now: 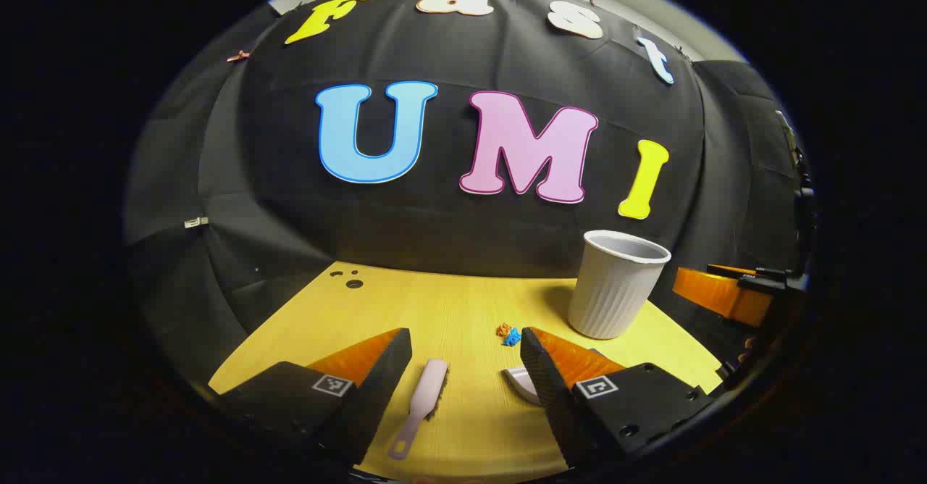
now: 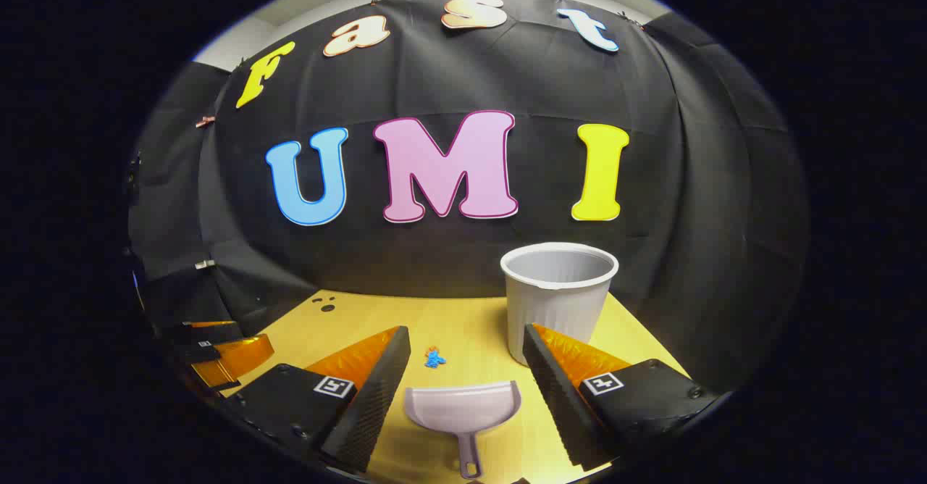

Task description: Pick up the small broom and dustpan from the desktop, sweep the trash into the dustpan with the broom, and then empty the trash into the garbage bin.

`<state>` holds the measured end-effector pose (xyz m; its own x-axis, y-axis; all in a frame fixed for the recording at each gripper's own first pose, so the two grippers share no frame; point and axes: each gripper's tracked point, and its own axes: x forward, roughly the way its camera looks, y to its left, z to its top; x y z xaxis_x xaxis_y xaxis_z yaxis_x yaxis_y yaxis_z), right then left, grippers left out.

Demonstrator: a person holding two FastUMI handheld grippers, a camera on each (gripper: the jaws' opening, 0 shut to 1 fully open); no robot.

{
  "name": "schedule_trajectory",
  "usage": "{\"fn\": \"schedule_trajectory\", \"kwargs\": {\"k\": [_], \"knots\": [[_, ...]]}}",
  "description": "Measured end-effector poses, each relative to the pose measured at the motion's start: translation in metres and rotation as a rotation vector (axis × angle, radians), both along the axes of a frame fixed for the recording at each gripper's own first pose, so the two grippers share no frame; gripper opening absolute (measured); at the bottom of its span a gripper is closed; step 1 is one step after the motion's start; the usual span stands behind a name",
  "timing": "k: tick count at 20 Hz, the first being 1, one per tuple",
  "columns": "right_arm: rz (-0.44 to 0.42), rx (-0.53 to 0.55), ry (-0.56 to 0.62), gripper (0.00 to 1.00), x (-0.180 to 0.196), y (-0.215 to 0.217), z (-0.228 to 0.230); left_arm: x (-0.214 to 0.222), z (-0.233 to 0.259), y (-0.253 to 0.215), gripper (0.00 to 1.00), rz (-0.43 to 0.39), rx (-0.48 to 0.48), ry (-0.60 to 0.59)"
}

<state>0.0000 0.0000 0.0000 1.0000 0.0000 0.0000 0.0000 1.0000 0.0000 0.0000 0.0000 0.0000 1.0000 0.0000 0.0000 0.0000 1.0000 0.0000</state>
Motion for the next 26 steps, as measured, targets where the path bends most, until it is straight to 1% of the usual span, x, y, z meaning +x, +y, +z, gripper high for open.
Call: {"fn": "schedule_trajectory", "kwargs": {"k": [2,7,10,13,15,19,26], "knots": [[0.002,-0.006,-0.014,0.98,0.000,0.000,0.006,0.003,0.006,0.009,0.96,0.016,0.023,-0.024],[0.022,-0.014,0.005,0.98,0.005,0.006,0.002,0.007,0.010,0.011,0.96,-0.004,0.031,-0.040],[0.002,-0.051,0.021,0.98,0.007,0.006,-0.004,0.006,0.009,0.013,0.96,-0.003,0.020,-0.034],[0.007,-0.090,0.040,0.98,0.007,0.010,-0.010,0.006,0.002,0.016,0.96,0.002,0.006,-0.020],[0.019,-0.091,0.057,0.98,0.009,0.015,-0.015,0.007,-0.002,0.021,0.96,0.007,-0.001,-0.010],[0.027,-0.086,0.124,0.98,0.014,0.019,-0.035,0.010,-0.009,0.036,0.96,0.026,-0.007,0.006],[-0.018,-0.105,0.274,0.98,0.025,0.008,-0.085,0.012,-0.032,0.055,0.96,0.057,-0.034,0.067]]}}
